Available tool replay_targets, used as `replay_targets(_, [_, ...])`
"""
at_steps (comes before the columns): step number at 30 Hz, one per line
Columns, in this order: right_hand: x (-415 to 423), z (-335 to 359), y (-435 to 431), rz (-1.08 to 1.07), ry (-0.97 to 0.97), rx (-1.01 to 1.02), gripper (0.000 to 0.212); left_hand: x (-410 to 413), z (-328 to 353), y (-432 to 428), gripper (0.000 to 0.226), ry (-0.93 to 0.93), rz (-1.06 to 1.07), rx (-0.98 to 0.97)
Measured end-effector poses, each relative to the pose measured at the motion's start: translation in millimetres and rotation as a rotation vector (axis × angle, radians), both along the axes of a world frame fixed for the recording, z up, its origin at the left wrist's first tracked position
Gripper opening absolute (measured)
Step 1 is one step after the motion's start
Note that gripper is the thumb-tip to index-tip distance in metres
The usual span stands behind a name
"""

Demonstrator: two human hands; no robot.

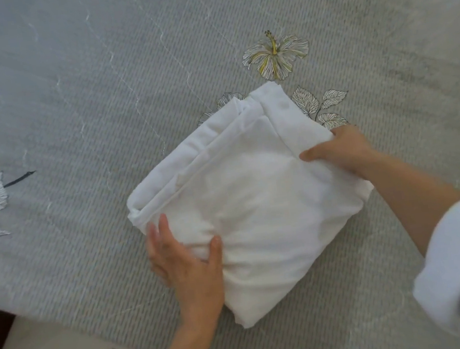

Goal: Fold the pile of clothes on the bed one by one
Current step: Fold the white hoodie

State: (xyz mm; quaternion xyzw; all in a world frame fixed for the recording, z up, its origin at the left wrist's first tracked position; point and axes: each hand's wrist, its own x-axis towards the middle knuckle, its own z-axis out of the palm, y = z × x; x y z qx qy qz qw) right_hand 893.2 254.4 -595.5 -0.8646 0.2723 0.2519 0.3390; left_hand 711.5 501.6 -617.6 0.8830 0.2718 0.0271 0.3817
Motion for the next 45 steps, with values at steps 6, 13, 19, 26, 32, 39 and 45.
replay_targets(6, [-40.6,4.3,-0.3,-0.154,0.131,0.103,0.050,-8.3,9.7,14.2,0.040,0.165,0.547,-0.717])
replay_targets(13, [-134.9,52.2,-5.6,-0.286,0.129,0.269,0.040,5.8,50.3,48.3,0.034,0.520,0.279,-0.864])
replay_targets(19, [-186.1,131.3,-27.2,-0.328,-0.003,0.304,0.034,20.3,130.9,21.6,0.019,0.497,-0.064,-0.740])
replay_targets(26, [-282.2,220.6,-96.7,-0.500,-0.150,0.277,0.034,-14.6,213.1,-51.6,0.027,0.439,-0.319,-0.741])
replay_targets(32, [-400.2,267.5,-184.9,-0.615,-0.249,0.300,0.024,-82.3,270.9,-147.6,0.025,0.430,-0.527,-0.751])
replay_targets(39, [-516.6,314.1,-283.9,-0.668,-0.368,0.302,0.027,-167.6,326.7,-266.3,0.018,0.384,-0.697,-0.706])
replay_targets(45, [-597.7,335.4,-359.0,-0.788,-0.452,0.282,0.017,-218.4,352.5,-367.9,0.016,0.404,-0.806,-0.682])
